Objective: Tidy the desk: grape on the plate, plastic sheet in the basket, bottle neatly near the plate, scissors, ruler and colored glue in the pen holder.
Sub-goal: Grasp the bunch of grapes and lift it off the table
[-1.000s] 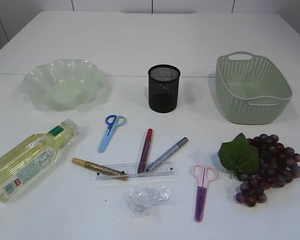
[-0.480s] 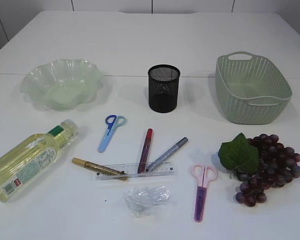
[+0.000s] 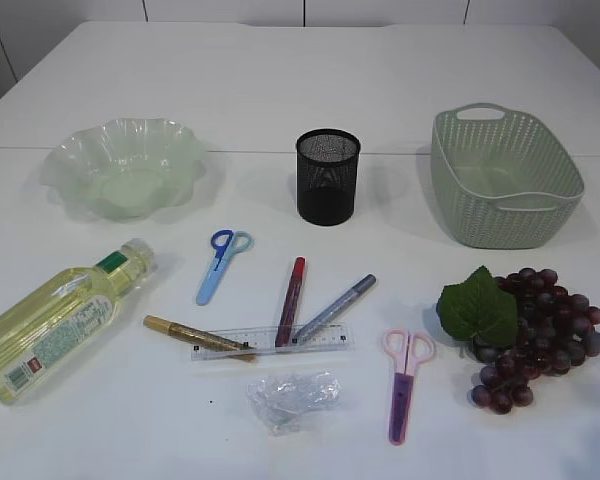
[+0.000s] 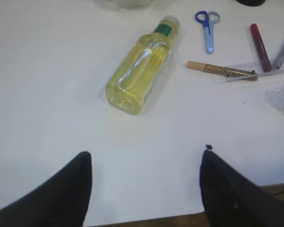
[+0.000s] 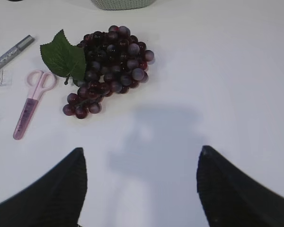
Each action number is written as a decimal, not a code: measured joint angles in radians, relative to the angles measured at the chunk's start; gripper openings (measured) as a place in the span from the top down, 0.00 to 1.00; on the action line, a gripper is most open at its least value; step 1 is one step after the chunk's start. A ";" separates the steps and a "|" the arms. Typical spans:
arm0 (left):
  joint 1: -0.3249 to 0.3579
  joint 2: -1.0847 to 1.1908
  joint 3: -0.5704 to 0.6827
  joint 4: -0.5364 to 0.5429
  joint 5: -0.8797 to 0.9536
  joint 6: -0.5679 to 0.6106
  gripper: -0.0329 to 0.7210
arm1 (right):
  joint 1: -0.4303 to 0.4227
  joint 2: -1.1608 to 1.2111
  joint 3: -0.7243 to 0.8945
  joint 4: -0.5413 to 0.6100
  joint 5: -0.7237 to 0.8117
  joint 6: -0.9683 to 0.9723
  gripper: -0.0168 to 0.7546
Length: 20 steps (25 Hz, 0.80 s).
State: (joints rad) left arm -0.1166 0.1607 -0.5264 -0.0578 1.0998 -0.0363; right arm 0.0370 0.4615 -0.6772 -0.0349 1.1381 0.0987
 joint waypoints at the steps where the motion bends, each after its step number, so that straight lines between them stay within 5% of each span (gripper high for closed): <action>1: 0.000 0.024 0.000 -0.005 0.000 -0.004 0.26 | 0.000 0.044 -0.015 0.004 -0.002 0.000 0.25; 20: -0.001 0.139 -0.010 -0.156 -0.043 -0.009 0.23 | 0.000 0.776 -0.266 0.058 -0.187 -0.083 0.25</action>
State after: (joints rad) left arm -0.1172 0.2997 -0.5369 -0.2141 1.0569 -0.0448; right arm 0.0370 1.2376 -0.9435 0.0232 0.9512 0.0160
